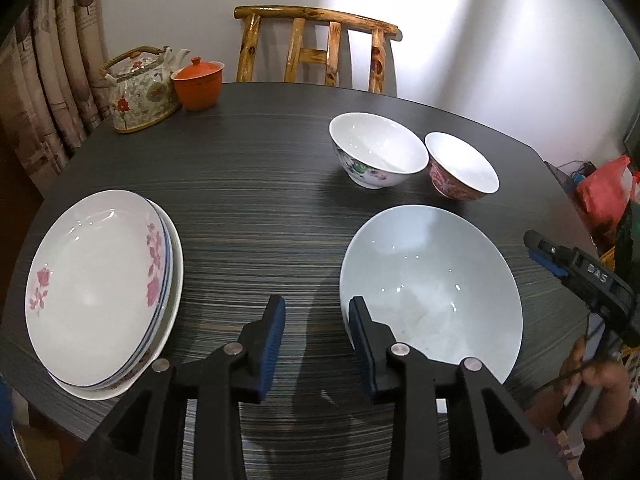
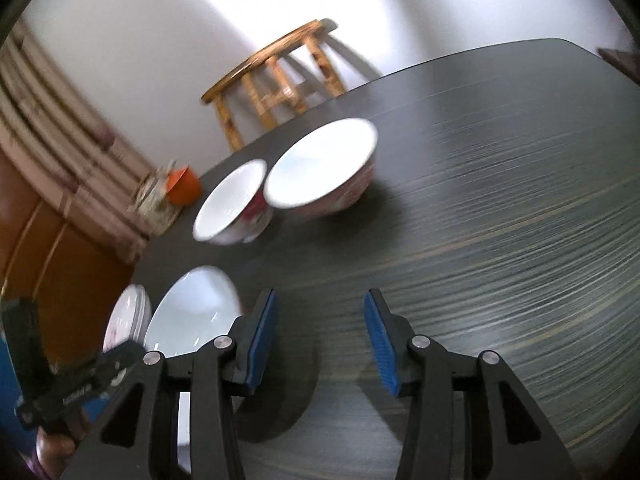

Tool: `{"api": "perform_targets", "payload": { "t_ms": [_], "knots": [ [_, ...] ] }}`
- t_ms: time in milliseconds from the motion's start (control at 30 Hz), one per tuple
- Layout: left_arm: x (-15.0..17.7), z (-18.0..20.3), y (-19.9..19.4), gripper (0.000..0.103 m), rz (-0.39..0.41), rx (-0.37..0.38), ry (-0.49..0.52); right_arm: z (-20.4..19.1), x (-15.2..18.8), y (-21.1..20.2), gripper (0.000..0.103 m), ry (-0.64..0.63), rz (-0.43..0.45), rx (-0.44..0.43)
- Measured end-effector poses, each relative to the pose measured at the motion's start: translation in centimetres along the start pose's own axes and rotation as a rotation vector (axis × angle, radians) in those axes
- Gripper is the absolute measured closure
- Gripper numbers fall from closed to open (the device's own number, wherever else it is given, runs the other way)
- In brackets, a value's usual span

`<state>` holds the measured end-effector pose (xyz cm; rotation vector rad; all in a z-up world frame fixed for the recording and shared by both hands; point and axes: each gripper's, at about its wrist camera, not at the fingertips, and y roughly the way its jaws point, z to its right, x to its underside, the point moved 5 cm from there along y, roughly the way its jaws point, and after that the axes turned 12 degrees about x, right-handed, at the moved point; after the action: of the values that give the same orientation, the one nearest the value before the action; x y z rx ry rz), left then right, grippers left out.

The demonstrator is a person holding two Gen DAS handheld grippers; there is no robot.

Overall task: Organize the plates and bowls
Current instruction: 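Move both tools to the plain white bowl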

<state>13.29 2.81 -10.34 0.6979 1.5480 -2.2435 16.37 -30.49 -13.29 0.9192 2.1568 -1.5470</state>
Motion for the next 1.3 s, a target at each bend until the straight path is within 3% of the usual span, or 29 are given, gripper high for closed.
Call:
{"api": "perform_targets", "payload": {
  "t_ms": [267, 333, 400, 567, 733, 833, 967, 1067, 1300],
  "knots": [
    [-0.8, 0.8, -0.4, 0.062, 0.013, -0.143, 0.111, 3.7, -2.3, 0.2, 0.054, -0.056, 0.143, 0.220],
    [-1.1, 1.0, -0.6, 0.062, 0.021, -0.151, 0.121, 4.3, -2.4, -0.2, 0.039, -0.079, 0.199, 0.270],
    [-1.3, 1.2, -0.7, 0.060, 0.025, -0.165, 0.128, 4.8, -2.3, -0.3, 0.034, -0.086, 0.221, 0.313],
    [-2.0, 2.3, -1.4, 0.047, 0.037, -0.176, 0.158, 5.6, -2.5, 0.1, 0.034, -0.048, 0.207, 0.306],
    [-3.0, 3.5, -2.5, 0.041, 0.087, -0.106, 0.171, 5.1, -2.2, 0.3, 0.033, -0.069, 0.195, 0.297],
    [-3.7, 4.3, -3.2, 0.040, 0.138, -0.126, 0.221, 5.1, -2.2, 0.4, 0.031, -0.071, 0.191, 0.290],
    [-4.4, 4.8, -3.1, 0.040, 0.157, -0.045, 0.244, 4.8, -2.1, 0.3, 0.021, -0.079, 0.200, 0.282],
    [-5.1, 4.7, -3.0, 0.040, 0.187, -0.011, 0.226, 4.7, -2.1, 0.4, 0.020, -0.079, 0.198, 0.277],
    [-6.8, 4.4, -1.3, 0.040, 0.120, 0.041, 0.195, 4.4, -2.0, 0.8, 0.020, -0.087, 0.181, 0.235]
  ]
}}
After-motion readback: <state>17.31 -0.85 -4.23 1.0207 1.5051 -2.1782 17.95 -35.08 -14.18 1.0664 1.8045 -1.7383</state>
